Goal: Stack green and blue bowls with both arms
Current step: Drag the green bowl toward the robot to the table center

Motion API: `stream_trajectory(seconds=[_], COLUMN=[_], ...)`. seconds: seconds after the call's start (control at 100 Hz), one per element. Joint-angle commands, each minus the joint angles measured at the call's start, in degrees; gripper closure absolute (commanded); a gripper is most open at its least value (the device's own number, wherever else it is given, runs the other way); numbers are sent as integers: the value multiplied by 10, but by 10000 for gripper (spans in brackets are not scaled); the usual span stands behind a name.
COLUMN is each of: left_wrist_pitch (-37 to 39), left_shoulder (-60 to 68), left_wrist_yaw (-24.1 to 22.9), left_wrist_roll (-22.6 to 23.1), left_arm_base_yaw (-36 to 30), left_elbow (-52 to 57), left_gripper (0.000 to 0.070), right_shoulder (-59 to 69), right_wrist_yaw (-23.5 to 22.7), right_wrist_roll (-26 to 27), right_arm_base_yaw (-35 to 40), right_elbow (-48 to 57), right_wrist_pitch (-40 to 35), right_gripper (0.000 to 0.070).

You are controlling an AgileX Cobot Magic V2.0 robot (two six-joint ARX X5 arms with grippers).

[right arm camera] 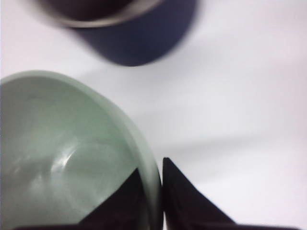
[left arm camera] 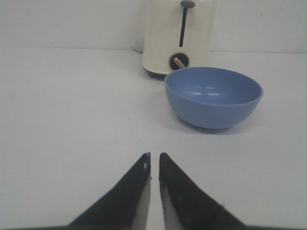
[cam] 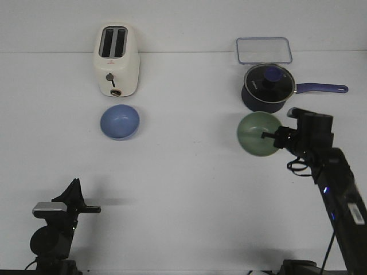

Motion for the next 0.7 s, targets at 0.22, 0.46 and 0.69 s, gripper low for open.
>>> stream_trajectory(seconds=[0.22,0.46,0.69], left_wrist_pitch=[6,6,6], left_shoulder=[-1,-1,-1], left_wrist_yaw=[1,1,1], left_wrist_roll=[7,7,7], left_arm_base_yaw=[0,0,0], left_elbow=[-12,-12,-12], left_gripper=[685,685,685], right_shoulder=[-138,-110,-74], right_wrist_yaw=[1,23,65], right_wrist_roll=[39,97,98], right_arm_base_yaw=[227,367,413], right_elbow=[-155,-238,-241], right_wrist_pitch=[15,95,106], right_gripper=[700,700,700])
